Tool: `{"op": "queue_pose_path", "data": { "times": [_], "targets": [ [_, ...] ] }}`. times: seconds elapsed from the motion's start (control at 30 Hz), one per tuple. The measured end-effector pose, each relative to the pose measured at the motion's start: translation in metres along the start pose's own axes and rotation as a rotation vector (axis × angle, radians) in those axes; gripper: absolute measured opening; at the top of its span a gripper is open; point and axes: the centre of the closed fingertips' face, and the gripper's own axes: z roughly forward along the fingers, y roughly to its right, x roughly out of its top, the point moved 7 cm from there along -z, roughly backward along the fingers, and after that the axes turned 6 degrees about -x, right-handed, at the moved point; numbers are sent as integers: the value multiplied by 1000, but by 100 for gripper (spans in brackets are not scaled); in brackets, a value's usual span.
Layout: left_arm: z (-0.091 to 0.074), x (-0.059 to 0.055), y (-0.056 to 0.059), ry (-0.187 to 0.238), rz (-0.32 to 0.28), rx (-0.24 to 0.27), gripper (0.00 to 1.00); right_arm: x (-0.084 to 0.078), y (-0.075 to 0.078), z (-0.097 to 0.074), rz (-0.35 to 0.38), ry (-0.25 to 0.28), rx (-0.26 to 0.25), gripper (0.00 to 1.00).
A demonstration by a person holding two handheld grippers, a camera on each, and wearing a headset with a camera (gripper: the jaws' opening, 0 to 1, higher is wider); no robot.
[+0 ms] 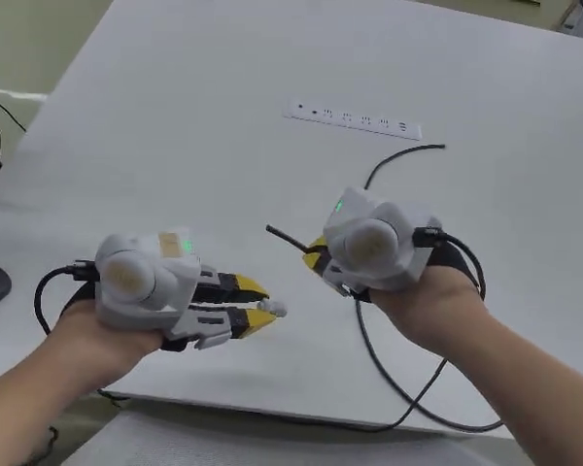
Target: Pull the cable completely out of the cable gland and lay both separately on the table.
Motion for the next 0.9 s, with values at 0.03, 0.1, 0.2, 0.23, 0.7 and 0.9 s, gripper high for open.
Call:
{"op": "queue_pose_path", "data": {
  "times": [0.03, 0.1, 0.2, 0.23, 0.7, 0.9],
  "targets": [
    [-1, -2, -1, 3, -3, 3, 15, 3, -1, 3, -12, -2, 5, 0],
    [-4, -9, -3, 5, -5, 11, 15, 11, -4, 10, -34, 2, 10, 0],
    [-8, -21, -8, 10, -22, 29, 15, 25, -7, 21, -63, 8, 28, 0],
    [-9, -24, -10, 11, -21, 35, 15, 29, -8, 24, -71, 7, 32, 0],
    [-29, -54, -27, 30, -74, 123, 15, 73, -14, 75, -158, -2, 111, 0],
    [-33, -68, -32, 45, -102, 152, 15, 82, -19, 100, -181, -9, 166, 0]
  ]
}}
